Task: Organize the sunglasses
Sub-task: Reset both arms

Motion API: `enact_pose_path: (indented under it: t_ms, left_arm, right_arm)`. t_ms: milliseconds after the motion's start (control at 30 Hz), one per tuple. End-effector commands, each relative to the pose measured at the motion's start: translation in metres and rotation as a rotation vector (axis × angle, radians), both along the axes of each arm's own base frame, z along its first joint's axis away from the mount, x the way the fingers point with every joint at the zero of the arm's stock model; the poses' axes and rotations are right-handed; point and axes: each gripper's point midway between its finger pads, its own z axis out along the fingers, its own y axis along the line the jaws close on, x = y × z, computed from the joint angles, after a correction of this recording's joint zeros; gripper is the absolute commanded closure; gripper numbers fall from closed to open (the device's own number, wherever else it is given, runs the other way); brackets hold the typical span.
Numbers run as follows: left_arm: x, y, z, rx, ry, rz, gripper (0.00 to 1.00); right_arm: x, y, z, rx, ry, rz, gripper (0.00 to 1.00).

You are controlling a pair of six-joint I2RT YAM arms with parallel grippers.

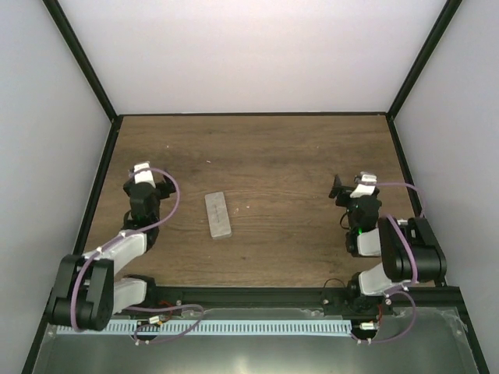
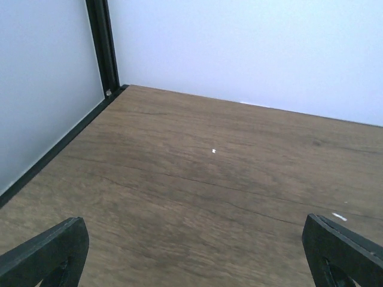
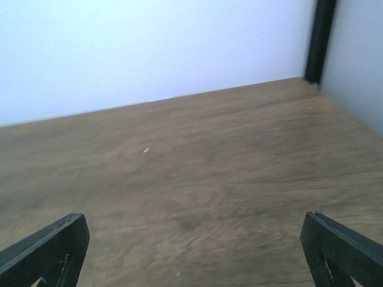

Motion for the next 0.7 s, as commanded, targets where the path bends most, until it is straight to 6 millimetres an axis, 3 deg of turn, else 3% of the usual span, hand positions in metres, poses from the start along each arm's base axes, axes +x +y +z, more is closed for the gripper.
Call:
enact_pose_path:
  t_ms: [0, 100, 267, 333, 533, 600, 667]
  left_arm:
    - [0.025, -0.005, 0.026, 0.112, -0.096, -0.093, 0.0]
    - [0.035, 0.002, 0.005, 0.177, -0.043, -0.099, 0.0]
    - [0.052, -0.004, -0.026, 0.15, -0.009, -0.197, 0.0]
    - [0.058, 0.003, -0.032, 0.101, 0.021, -0.21, 0.0]
    - [0.053, 0.003, -0.03, 0.085, -0.007, -0.226, 0.0]
    - [0.039, 0.002, -0.029, 0.099, -0.046, -0.233, 0.0]
    - [0.022, -0.024, -0.024, 0.143, -0.134, -0.399, 0.0]
  right_arm:
    - [0.006, 0.049, 0.022, -0.127, -0.108, 0.284, 0.0]
    - [0.018, 0.049, 0.017, -0.115, -0.069, 0.285, 0.0]
    - [0.019, 0.046, 0.017, -0.115, -0.068, 0.272, 0.0]
    - [0.018, 0.048, 0.017, -0.119, -0.069, 0.28, 0.0]
    - [0.019, 0.048, 0.017, -0.12, -0.07, 0.281, 0.0]
    - [0.019, 0.048, 0.017, -0.12, -0.068, 0.282, 0.0]
    - [0.019, 0.048, 0.017, -0.12, -0.068, 0.281, 0.0]
